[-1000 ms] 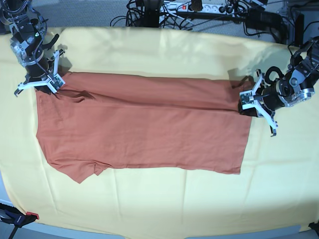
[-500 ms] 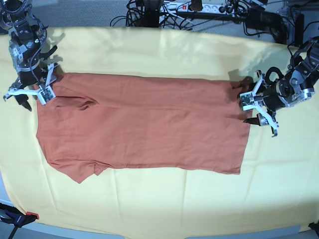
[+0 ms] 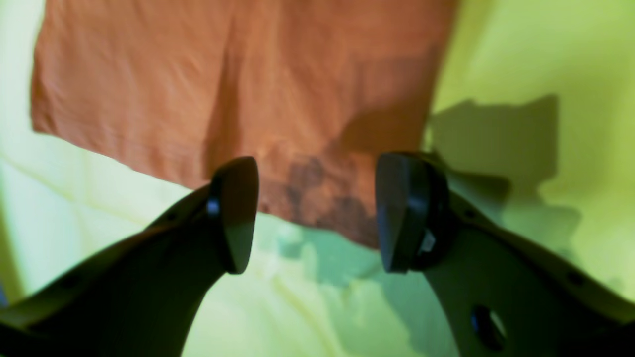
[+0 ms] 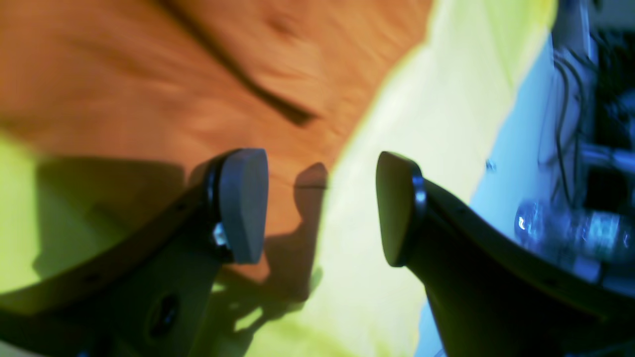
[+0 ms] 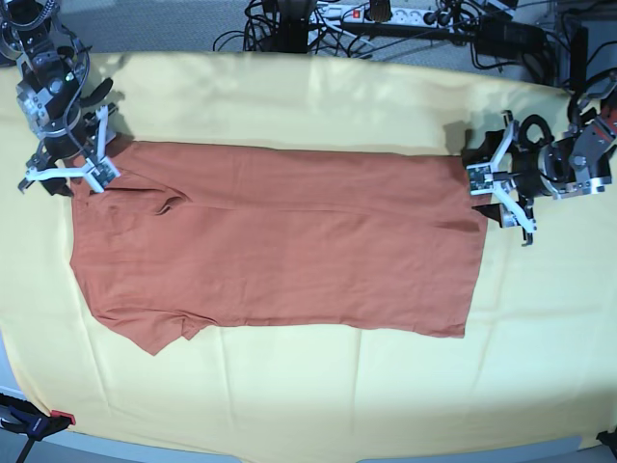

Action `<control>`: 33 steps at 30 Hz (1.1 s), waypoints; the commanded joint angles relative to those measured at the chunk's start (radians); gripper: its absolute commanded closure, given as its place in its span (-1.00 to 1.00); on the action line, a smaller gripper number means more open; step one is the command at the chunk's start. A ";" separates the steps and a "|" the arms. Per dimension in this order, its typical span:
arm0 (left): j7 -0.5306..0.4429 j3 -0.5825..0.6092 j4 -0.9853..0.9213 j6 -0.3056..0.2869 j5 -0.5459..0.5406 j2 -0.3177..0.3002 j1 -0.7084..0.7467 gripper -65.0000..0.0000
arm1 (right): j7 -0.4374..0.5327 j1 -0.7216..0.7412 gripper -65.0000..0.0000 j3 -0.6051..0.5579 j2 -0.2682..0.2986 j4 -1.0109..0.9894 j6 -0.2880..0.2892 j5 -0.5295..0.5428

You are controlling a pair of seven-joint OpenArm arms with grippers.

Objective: Fold the T-shirt properly
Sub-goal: 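Hold the corners and drag the shirt toward the robot with both grippers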

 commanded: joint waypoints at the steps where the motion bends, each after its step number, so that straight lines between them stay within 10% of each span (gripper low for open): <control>1: -0.011 -0.015 0.026 -0.021 -0.011 -0.040 -0.019 -0.16 | -0.002 -0.010 -0.12 0.012 0.025 0.037 0.017 -0.006; 6: -0.012 -0.014 0.051 -0.130 -0.015 -0.081 -0.016 -0.16 | -0.010 -0.078 -0.11 0.012 0.039 0.064 0.164 0.073; 15: -0.053 -0.014 0.051 -0.127 0.145 -0.077 0.075 -0.16 | 0.027 -0.067 -0.11 0.012 0.044 -0.039 0.121 0.005; 23: -0.071 -0.014 0.051 -0.088 0.204 -0.077 0.087 -0.16 | 0.061 -0.056 0.55 0.012 0.046 -0.144 0.185 0.019; 33: -0.167 -0.014 -0.035 -0.086 0.235 -0.076 0.087 -0.16 | 0.061 -0.053 0.35 0.012 0.046 -0.143 0.177 0.051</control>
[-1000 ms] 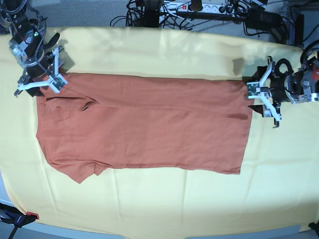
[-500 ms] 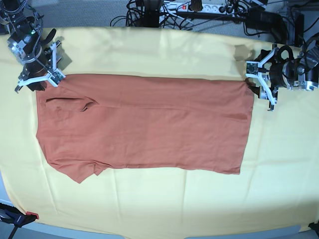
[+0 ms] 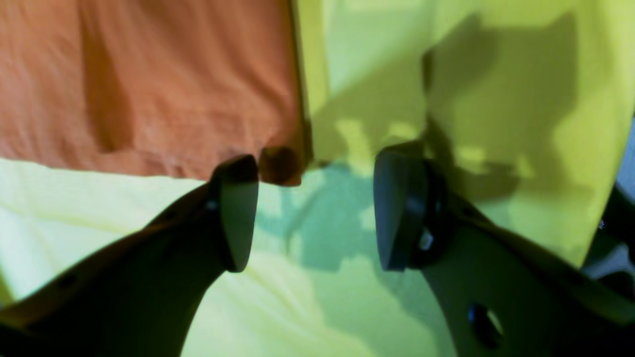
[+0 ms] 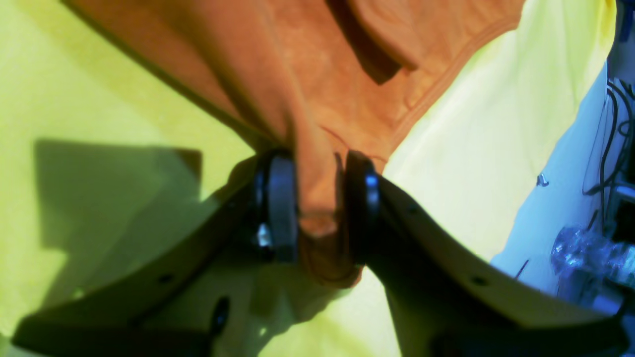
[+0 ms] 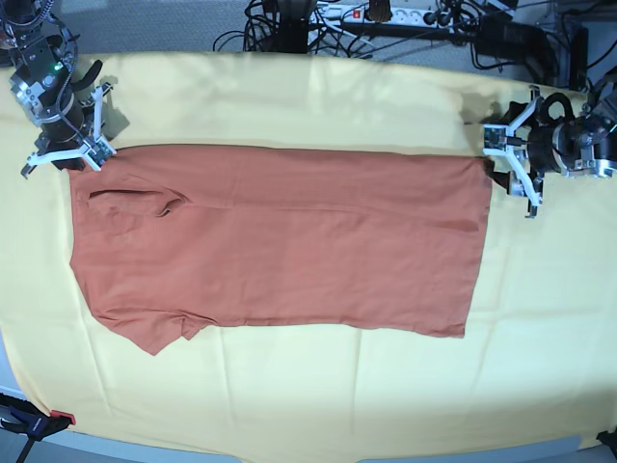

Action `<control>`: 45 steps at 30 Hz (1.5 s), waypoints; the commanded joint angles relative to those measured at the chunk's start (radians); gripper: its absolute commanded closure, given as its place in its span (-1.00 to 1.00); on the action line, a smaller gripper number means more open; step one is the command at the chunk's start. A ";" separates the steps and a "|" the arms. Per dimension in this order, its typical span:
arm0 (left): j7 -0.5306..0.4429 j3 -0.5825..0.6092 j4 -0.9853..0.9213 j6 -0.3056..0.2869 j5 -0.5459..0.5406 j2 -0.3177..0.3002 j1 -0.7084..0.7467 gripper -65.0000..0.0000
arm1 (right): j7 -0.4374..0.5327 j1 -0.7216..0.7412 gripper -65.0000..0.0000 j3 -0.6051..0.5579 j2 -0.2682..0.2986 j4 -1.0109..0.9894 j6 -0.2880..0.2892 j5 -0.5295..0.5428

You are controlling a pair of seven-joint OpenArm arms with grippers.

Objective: Fold the T-shirt properly
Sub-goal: 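Hold the corners and drag the shirt toward the robot with both grippers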

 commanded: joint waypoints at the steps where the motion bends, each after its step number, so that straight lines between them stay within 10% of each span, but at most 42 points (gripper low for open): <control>1: -0.025 -0.013 -0.012 0.009 0.025 -0.021 -0.011 -0.16 | -0.015 -0.003 0.34 0.005 0.016 0.000 0.013 0.016; 8: -0.085 -0.013 -0.059 0.009 0.073 0.052 -0.012 -0.14 | -0.015 -0.003 0.35 0.005 0.016 0.000 0.006 0.028; 14: -0.066 -0.013 -0.051 0.008 0.076 0.069 -0.020 0.62 | -0.016 -0.003 0.35 0.005 0.016 0.000 0.006 0.027; 22: -0.066 -0.013 -0.031 0.006 0.026 0.055 -0.023 -0.25 | -0.016 -0.003 0.35 0.005 0.016 0.000 0.006 0.027; 31: 0.138 -0.013 0.001 0.020 -0.190 0.055 -0.123 -0.26 | -0.016 -0.003 0.35 0.005 0.016 0.000 -0.009 0.028; 45: 0.019 -0.013 -0.013 -0.035 -0.040 0.056 -0.049 -0.26 | -0.016 -0.003 0.35 0.005 0.016 0.000 -0.025 0.028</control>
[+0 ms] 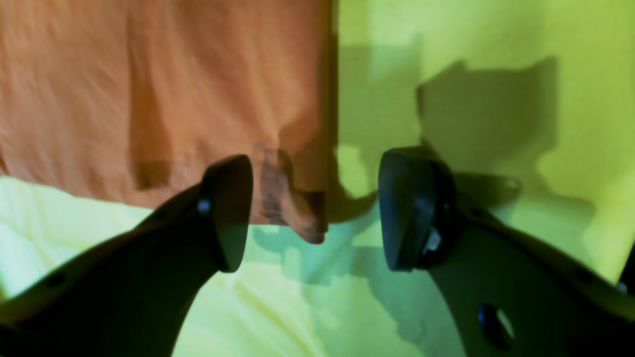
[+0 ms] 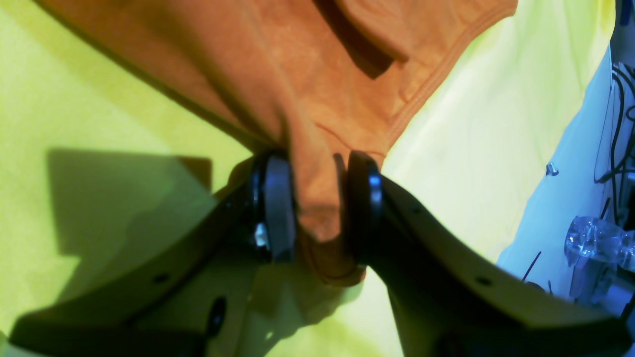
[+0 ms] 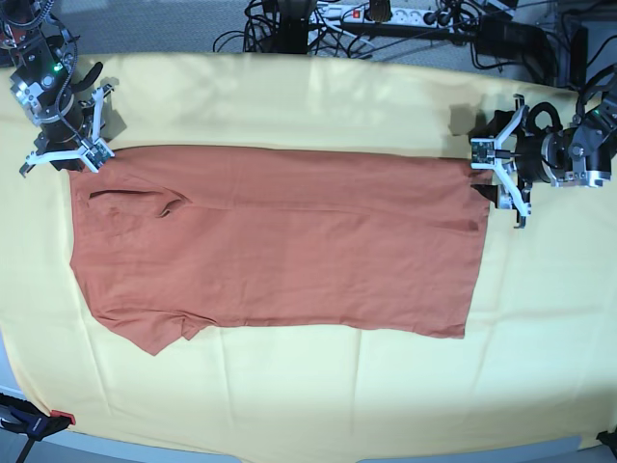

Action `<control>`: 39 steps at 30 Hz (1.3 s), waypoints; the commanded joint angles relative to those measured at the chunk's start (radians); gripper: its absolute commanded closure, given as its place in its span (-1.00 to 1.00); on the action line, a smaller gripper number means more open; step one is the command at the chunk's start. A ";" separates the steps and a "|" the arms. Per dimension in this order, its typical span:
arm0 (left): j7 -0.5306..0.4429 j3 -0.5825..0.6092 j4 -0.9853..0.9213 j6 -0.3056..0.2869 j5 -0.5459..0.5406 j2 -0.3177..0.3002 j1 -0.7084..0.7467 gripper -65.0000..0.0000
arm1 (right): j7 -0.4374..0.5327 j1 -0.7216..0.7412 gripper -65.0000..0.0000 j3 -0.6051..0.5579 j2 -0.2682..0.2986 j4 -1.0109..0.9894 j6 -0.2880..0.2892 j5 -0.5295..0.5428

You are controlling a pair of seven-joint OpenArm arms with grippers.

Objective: Fold the T-shirt properly
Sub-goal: 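Hold the corners and drag the shirt toward the robot with both grippers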

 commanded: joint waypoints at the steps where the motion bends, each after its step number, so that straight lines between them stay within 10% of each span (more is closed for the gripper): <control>1: -0.017 -0.009 0.000 -0.001 0.019 -0.018 -0.005 -0.23 | -0.012 -0.002 0.35 0.005 0.015 0.000 0.003 0.007; 12: -0.009 -0.009 0.000 0.087 0.042 -0.016 -0.006 0.92 | -0.016 -0.003 0.35 0.005 0.015 0.000 -0.031 -0.026; 19: 0.015 -0.009 0.026 0.062 0.025 -0.017 -0.009 0.58 | -0.039 -0.003 0.36 0.005 0.016 0.000 -0.031 -0.057; 23: 0.029 -0.009 0.060 0.062 0.022 -0.024 -0.009 1.00 | -0.044 -0.002 1.00 0.005 0.016 0.001 -0.037 -0.057; 39: 0.004 -0.009 0.157 -0.001 -0.026 -0.175 -0.008 1.00 | -0.295 -0.011 1.00 0.005 0.084 0.132 -0.029 0.011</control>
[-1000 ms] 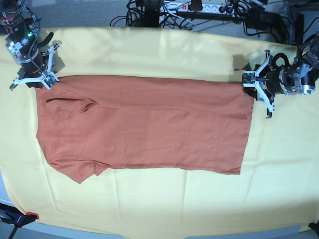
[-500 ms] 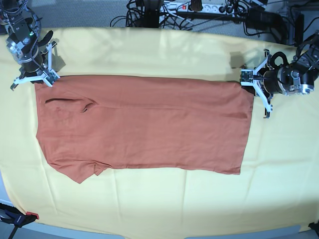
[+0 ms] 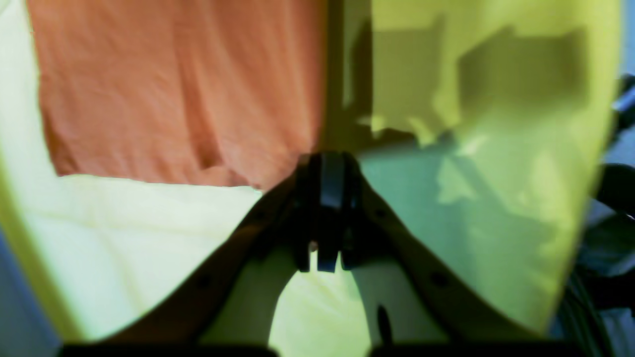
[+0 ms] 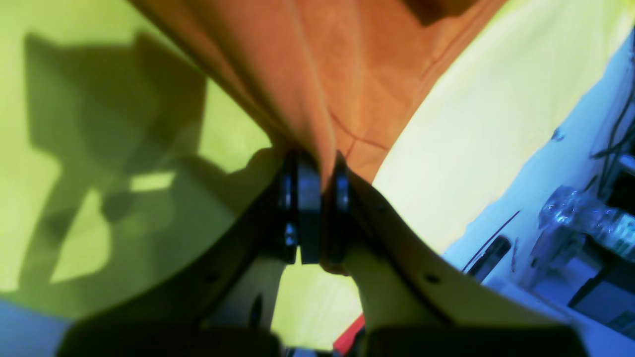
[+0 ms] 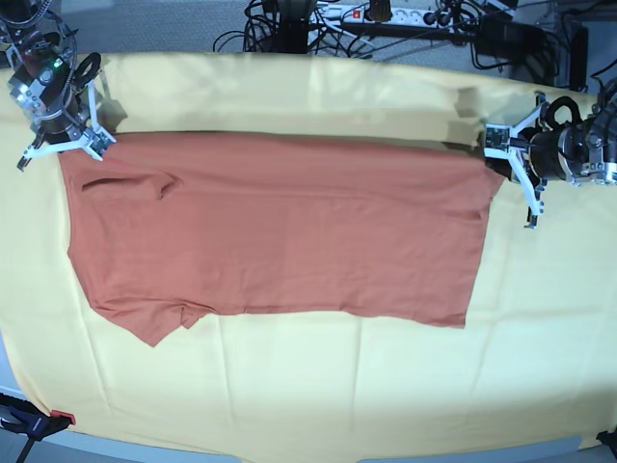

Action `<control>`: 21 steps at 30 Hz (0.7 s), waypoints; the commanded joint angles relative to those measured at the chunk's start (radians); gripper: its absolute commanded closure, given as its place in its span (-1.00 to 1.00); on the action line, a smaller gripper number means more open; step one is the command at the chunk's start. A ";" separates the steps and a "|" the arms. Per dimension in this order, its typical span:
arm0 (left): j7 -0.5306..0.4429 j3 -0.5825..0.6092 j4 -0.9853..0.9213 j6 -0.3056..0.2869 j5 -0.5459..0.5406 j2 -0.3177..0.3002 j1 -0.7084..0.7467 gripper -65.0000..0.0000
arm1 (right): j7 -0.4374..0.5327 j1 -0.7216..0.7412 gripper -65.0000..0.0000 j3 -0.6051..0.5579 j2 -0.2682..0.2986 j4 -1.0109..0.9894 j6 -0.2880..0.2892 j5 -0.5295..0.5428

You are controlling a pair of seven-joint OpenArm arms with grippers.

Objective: Fold the T-shirt properly
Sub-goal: 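Hold the corners and drag the shirt toward the robot with both grippers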

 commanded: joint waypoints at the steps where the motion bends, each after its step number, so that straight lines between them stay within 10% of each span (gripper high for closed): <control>1: -0.005 -0.009 0.009 -0.001 -0.019 -0.029 -0.014 1.00 | -0.026 0.003 1.00 0.009 0.028 0.012 -0.002 0.002; 21: 0.053 -0.009 0.158 -0.001 -0.224 -0.206 0.078 1.00 | -0.112 -0.231 1.00 0.010 0.156 0.144 0.051 0.099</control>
